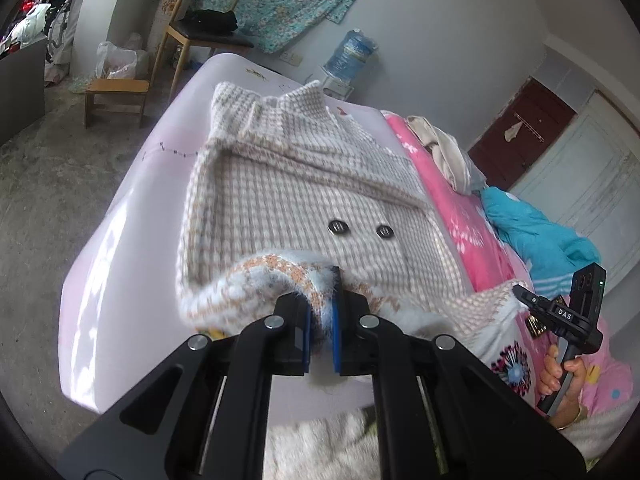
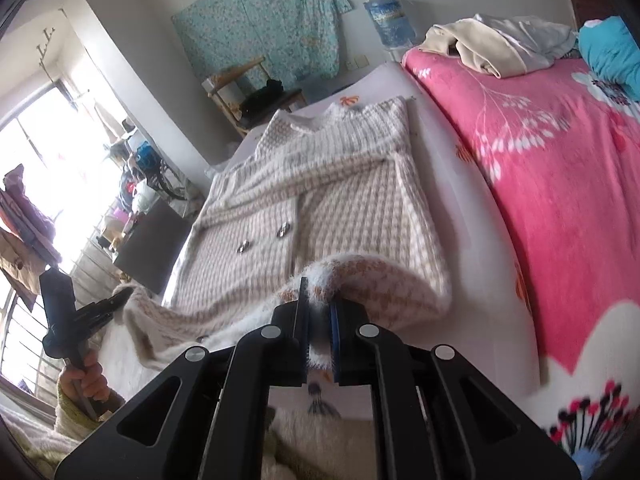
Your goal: Fold large clothes
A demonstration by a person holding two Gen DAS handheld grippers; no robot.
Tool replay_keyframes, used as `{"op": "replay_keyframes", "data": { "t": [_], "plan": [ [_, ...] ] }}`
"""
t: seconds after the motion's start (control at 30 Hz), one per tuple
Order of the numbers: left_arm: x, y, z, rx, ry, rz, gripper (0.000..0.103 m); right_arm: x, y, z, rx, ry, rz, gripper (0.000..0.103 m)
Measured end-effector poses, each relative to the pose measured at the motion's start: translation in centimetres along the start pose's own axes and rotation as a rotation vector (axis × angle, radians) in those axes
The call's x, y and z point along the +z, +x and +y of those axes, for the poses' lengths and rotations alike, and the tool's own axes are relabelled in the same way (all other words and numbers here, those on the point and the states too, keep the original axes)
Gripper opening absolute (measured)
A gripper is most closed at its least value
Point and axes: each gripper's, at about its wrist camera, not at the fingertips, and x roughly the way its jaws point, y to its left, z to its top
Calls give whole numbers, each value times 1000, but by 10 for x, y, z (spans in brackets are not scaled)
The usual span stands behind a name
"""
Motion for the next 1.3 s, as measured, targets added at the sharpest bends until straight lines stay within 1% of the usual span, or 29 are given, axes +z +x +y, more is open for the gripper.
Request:
{"op": "replay_keyframes", "data": {
  "t": [0.23,0.5,0.57,0.6,0.63,0.7,0.73,0.77,0.8,0.83,0.87,0.9,0.97,1.0,1.07,1.17,1.2,1.23,1.27,1.3],
  "plan": [
    [27,25,15,17,-30,4,7,25,21,-6,-2,13,-19,8],
    [55,60,35,39,-78,37,8,54,57,-16,-6,32,-25,8],
    [60,69,39,44,-84,49,11,59,68,-20,-17,45,-21,9],
    [63,76,43,41,-99,60,12,63,78,-25,-21,61,-16,9],
    [65,81,48,31,-120,71,15,64,83,-28,-23,71,-11,9],
    [69,92,56,20,-154,90,21,67,99,-38,-22,100,20,18],
    [70,96,61,13,-176,98,29,68,106,-42,-26,115,39,20],
    [70,97,64,14,-184,97,35,69,110,-44,-29,127,53,26],
    [71,97,65,23,-186,86,41,70,113,-47,-26,142,63,36],
    [73,94,65,44,-176,63,45,70,112,-48,-35,147,55,42],
    [74,91,64,58,-165,43,52,70,109,-49,-56,143,35,55],
    [76,83,64,68,-147,6,53,71,102,-48,-74,126,4,58],
    [79,74,62,78,-133,-29,53,73,92,-45,-86,102,-27,58],
    [80,68,57,89,-108,-45,53,74,87,-40,-92,76,-39,58],
    [78,62,44,76,-51,-54,52,72,81,-27,-90,4,-42,58],
    [64,63,8,-7,77,-6,52,56,82,14,-50,-212,5,58],
    [55,69,-9,-37,139,33,52,46,86,31,-20,-297,36,56],
    [47,75,-21,-55,178,64,52,38,90,42,2,-352,61,54],
    [38,82,-32,-61,215,95,53,28,99,54,17,-411,98,50],
    [26,93,-43,-40,258,133,53,21,107,59,22,-435,127,45]
  ]
}}
